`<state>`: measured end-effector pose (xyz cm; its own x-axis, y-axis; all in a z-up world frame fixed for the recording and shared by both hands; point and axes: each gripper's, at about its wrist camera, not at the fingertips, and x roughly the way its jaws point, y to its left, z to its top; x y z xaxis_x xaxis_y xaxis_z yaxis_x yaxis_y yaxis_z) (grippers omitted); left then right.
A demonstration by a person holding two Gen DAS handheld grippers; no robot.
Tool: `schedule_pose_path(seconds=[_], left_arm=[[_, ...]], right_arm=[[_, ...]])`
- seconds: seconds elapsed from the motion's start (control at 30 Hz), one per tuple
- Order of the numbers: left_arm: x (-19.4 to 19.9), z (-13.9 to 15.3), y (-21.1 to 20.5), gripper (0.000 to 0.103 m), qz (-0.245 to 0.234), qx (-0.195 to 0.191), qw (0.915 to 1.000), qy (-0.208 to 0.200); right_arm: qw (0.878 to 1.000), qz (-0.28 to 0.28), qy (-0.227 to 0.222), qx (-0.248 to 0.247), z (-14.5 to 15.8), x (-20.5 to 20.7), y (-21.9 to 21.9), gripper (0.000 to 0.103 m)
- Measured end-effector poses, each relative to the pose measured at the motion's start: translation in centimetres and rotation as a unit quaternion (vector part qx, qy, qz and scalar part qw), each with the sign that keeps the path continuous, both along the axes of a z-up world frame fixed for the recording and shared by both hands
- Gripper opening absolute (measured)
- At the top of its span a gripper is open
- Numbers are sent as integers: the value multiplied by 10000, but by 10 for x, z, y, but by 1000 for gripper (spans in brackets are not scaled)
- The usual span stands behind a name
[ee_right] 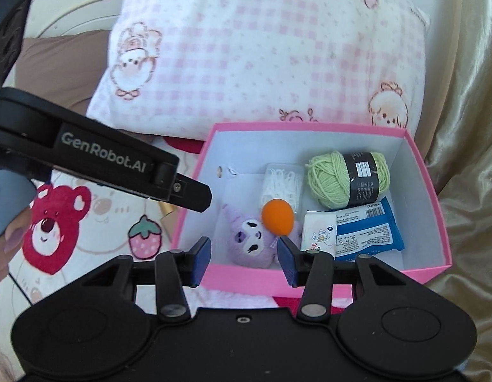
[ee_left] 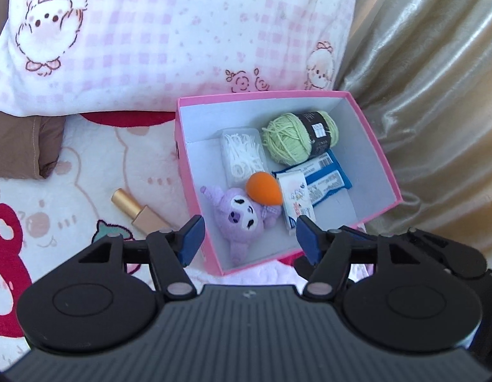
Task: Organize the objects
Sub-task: 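Move the left tool toward the gold-capped foundation bottle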
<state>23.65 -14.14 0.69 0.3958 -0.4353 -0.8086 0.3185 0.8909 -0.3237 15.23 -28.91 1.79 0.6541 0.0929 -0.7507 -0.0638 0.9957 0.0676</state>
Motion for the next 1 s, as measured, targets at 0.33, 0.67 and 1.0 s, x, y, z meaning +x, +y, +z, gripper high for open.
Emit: schedule_pose_path(seconds=[0.33,0.67,1.0], left_arm=[[-55,24,71,65,177,-73,9998,-89],[-80,21,132,69,448,-219,9985,-229],[-53,-35,150,76,576,-434,9970,-288]], right_arm=[[9965,588,-527,-269,51,-59,46,66],[9872,1349,-716,-453,29,-64,109,71],[9720,1666,-704,-1503,-30,-26,155,71]])
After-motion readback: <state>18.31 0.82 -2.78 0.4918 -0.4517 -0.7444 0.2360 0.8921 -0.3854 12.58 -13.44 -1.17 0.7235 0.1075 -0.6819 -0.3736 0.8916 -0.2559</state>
